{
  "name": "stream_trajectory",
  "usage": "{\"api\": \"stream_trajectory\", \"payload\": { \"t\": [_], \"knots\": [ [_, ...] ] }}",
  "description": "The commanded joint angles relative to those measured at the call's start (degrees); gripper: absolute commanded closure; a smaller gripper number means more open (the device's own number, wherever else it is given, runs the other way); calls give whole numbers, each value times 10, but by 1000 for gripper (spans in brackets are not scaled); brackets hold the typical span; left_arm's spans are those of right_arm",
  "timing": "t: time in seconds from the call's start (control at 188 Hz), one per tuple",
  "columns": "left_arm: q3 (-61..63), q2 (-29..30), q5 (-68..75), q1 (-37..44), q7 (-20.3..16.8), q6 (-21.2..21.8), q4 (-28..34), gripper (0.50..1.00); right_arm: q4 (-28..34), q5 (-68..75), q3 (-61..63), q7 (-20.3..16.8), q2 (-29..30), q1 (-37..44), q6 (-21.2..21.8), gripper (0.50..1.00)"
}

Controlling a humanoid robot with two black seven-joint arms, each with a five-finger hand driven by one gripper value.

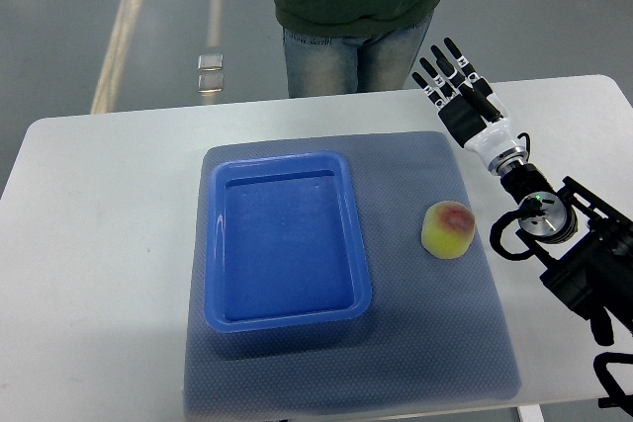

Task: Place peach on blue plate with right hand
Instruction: 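Reach the right hand down and around the yellow-red peach, then close the right hand on the peach and lift it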

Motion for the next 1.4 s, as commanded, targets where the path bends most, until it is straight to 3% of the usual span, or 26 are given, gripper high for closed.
{"api": "stream_trajectory", "payload": {
  "t": [0.0,0.149,0.277,0.283,0.347,0.405,0.411,0.443,0.496,0.501,0.576,0.768,0.869,0.88,0.923,1.248,1.392],
  "knots": [
    [0,0,0,0,0,0,0,500,0,-2,-1,0,0,0,0,552],
    [-2,0,-1,0,0,1,2,500,3,-8,-3,-2,-5,1,0,554],
    [1,0,0,0,-1,0,-1,500,10,-68,-36,-11,-44,26,9,552],
    [1,0,0,0,-1,0,-1,500,21,-167,-77,-15,-100,55,28,552],
    [0,0,0,0,-1,0,-1,500,55,-354,-160,-15,-180,90,68,552],
    [1,0,0,0,0,0,-1,500,66,-388,-172,-15,-192,98,75,552],
    [1,0,0,0,0,0,-1,500,144,-543,-222,-15,-270,126,90,552],
    [1,0,0,0,0,0,-2,500,192,-617,-244,-14,-319,141,90,552],
    [1,0,0,0,0,0,-2,500,192,-617,-244,-14,-319,142,90,552],
    [2,0,0,0,0,-1,-2,500,255,-668,-269,-16,-370,161,90,552],
    [2,0,0,-1,0,-1,-5,500,320,-671,-283,-18,-400,174,90,554],
    [2,0,0,-1,0,-1,-12,500,340,-688,-319,-18,-392,148,90,556],
    [2,0,0,-1,0,-1,-11,500,339,-697,-327,-18,-381,137,67,556],
    [1,0,0,-1,0,-1,-10,500,338,-711,-331,-18,-374,121,42,556],
    [1,0,0,-1,0,-1,-9,500,337,-718,-331,-18,-373,112,31,556],
    [1,0,0,-1,0,-1,-11,500,317,-741,-333,-18,-352,92,-11,560],
    [1,0,0,-1,0,-1,-10,500,296,-747,-338,-18,-335,80,-31,601]
  ]
}}
